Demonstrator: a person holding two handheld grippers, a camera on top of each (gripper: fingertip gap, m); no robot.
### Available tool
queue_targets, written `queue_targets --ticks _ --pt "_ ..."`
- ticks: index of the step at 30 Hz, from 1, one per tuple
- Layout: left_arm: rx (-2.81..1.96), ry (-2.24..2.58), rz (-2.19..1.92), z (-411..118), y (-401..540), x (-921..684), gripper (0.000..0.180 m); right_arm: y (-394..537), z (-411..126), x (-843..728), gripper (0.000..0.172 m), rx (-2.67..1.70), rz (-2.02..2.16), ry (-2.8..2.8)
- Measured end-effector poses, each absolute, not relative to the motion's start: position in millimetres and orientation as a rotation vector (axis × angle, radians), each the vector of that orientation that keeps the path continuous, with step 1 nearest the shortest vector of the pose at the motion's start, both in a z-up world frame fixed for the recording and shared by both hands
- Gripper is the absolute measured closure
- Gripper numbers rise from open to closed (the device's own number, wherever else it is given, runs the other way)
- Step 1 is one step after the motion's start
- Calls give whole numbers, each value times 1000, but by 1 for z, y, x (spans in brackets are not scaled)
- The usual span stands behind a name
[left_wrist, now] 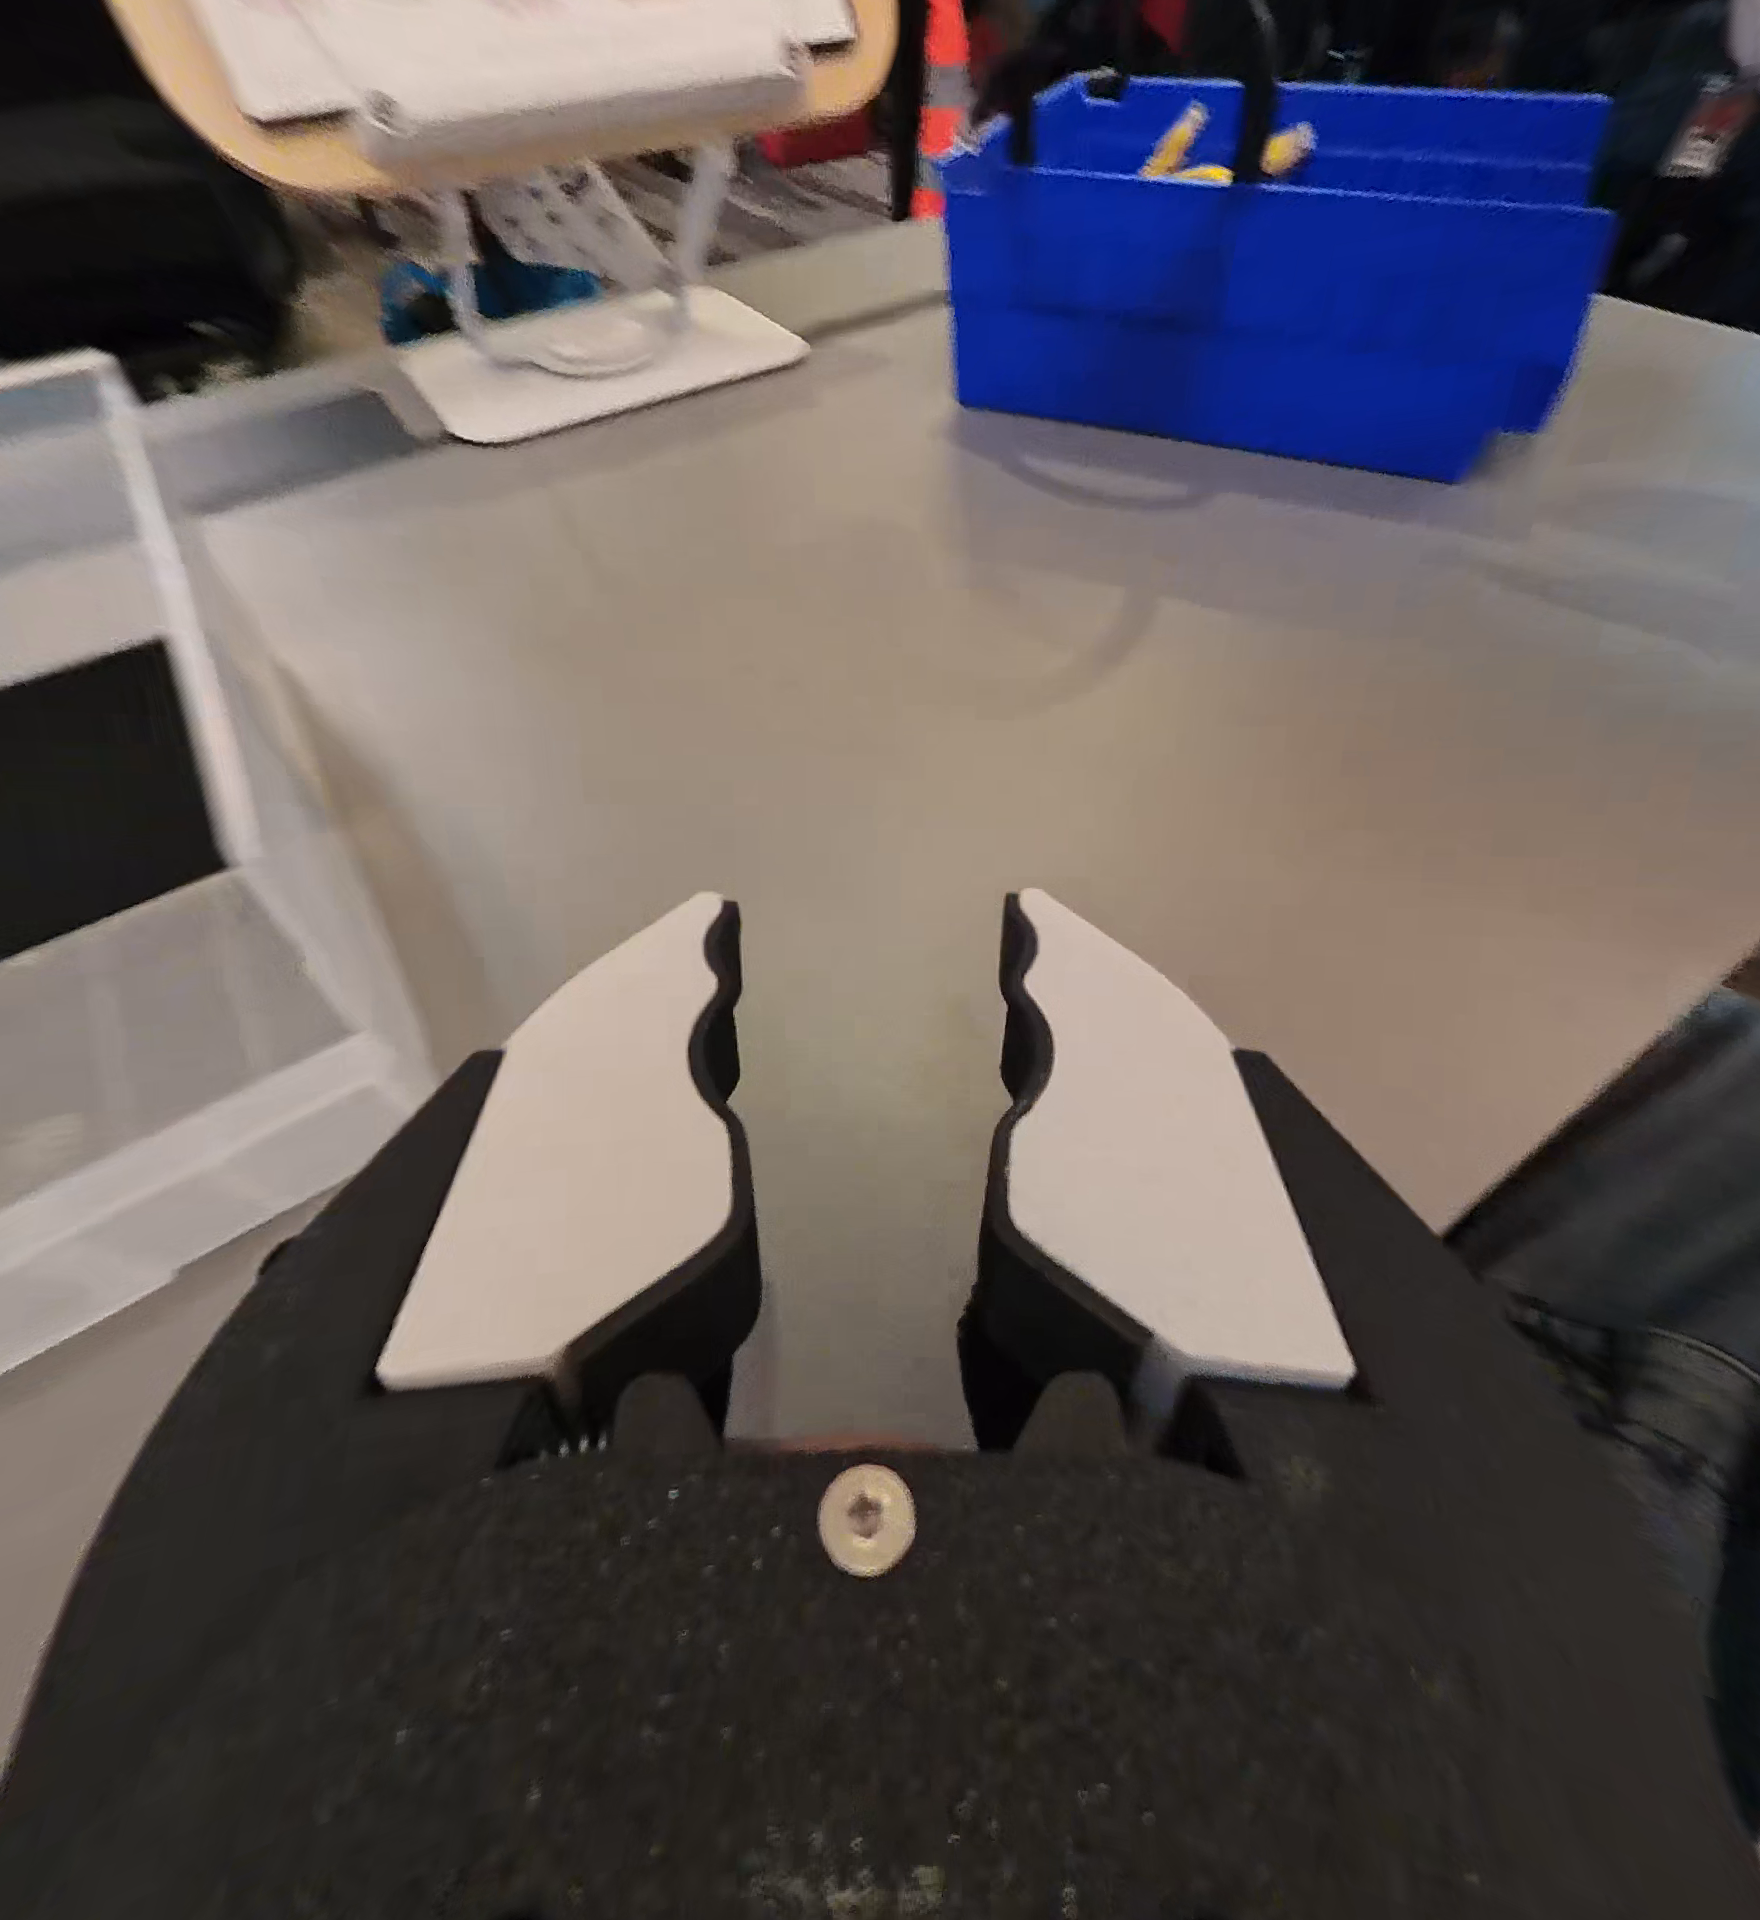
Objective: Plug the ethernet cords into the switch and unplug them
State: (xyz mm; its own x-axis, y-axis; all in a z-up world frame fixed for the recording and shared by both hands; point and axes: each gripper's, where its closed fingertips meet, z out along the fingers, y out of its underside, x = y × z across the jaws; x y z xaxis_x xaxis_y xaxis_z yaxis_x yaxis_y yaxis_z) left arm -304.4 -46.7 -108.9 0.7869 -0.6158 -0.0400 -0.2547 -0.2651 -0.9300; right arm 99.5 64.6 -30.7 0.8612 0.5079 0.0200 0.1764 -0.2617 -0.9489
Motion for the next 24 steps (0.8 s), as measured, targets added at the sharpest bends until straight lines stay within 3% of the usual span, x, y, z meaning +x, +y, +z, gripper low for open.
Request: queue_targets --ticks 4,8,12,18,24 --pt "-1835 587 -320 -103 -36 -323 132 29 -82 92 118 -1861 189 -470" --pt "-1855 538 -383 -104 -35 -324 130 23 -83 99 135 -1758 18 -418" --pt "-1874 522 -420 -106 -35 -323 128 25 -95 99 130 -1829 2 -439" --pt "-1889 559 -420 -112 -37 -314 127 24 -116 76 128 -1932 272 -364" --pt "-1935 586 -497 -130 -33 -275 121 19 -94 -20 122 -1892 535 -557"
